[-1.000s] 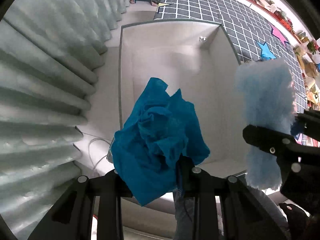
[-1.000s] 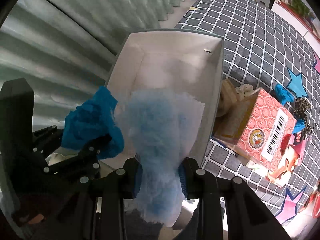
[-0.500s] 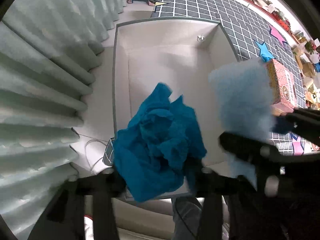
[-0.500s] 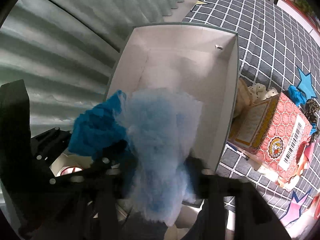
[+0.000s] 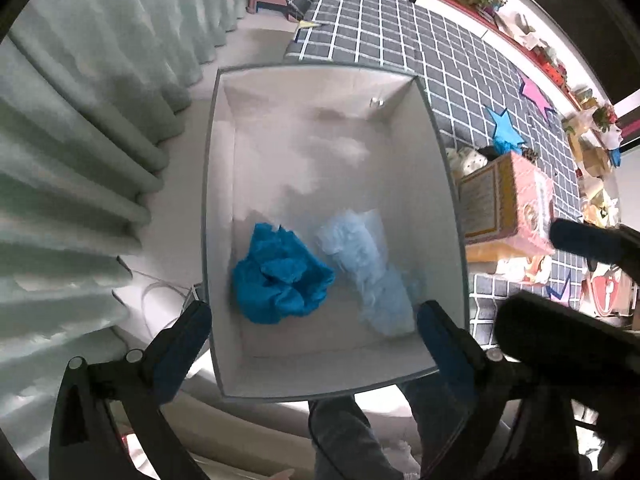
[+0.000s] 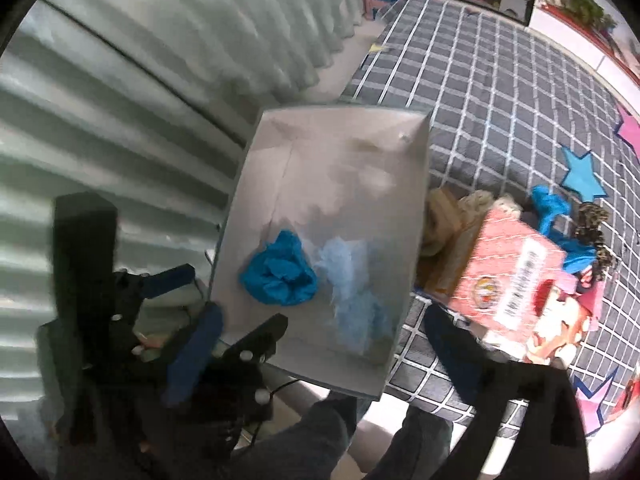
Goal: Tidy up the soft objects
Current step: 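Open both tools to drop the cloth and plush into the white box, then move both tools back to the pile of soft items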
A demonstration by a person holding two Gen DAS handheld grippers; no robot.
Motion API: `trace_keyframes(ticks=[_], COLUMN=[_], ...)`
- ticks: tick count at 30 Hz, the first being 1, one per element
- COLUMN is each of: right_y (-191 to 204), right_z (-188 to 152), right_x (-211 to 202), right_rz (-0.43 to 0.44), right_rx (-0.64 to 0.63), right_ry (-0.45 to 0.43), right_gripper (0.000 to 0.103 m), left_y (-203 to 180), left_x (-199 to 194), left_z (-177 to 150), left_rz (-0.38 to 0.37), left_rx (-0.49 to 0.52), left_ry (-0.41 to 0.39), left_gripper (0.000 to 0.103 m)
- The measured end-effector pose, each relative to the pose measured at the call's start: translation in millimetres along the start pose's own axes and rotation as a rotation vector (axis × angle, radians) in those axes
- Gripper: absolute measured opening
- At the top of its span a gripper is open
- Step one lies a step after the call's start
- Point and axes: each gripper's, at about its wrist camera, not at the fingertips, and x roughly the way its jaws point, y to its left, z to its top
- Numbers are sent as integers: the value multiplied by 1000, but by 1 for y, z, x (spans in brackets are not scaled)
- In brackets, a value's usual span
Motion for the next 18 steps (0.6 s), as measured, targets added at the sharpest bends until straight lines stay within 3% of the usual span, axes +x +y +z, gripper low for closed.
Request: trace_keyframes(ticks=[6, 10, 13, 18], right_y=[-35, -94, -154, -227], right_z=[2, 2, 0, -1], right_x=[-67, -90, -79, -32], right_rz=[-4, -90, -188, -223], right_rx=[73, 187, 297, 407], right_ry=[-123, -177, -155, -45], right_gripper=[102, 102, 102, 102], left_y=[-22, -50, -71, -99], left_x=[-18, -25, -25, -17], left_z=[17, 32, 40, 45], left_rz=[-45, -61, -62, -37], left_rx=[15, 48, 65, 76], left_ry=[-52, -71, -68, -33], left_gripper=[103, 103, 103, 103])
